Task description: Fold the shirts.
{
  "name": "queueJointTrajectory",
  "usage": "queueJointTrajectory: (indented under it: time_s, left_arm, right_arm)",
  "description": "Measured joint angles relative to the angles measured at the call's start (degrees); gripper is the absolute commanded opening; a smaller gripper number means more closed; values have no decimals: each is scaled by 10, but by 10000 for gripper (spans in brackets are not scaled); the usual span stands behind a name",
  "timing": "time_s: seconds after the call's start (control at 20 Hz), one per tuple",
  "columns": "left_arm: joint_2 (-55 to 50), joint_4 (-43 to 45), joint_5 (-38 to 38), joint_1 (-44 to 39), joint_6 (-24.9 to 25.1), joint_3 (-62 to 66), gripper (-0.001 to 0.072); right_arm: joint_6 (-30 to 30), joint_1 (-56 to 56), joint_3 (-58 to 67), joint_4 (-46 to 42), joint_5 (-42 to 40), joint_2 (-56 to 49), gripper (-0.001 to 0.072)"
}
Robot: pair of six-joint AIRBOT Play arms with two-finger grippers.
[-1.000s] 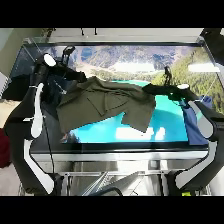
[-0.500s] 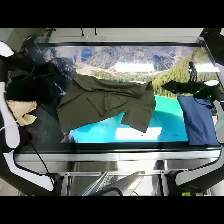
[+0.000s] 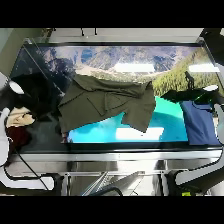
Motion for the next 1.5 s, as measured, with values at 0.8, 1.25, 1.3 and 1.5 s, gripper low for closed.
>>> queueJointTrajectory:
  time_s: [0.8,1.25,1.3,1.5]
  left_arm:
    - [-62,-167,85,1,101,-39,14]
    - [-61,-175,73,2,109,-31,14]
    - [-59,-175,69,2,109,-31,14]
    - [-3,-196,51,2,120,-23,13]
  right_arm:
    - [0,18,-4,-1,-31,-50,380]
    - [-9,68,2,41,-51,-102,24]
    - [-11,72,6,43,-45,-103,23]
    - [-23,75,54,104,14,-80,23]
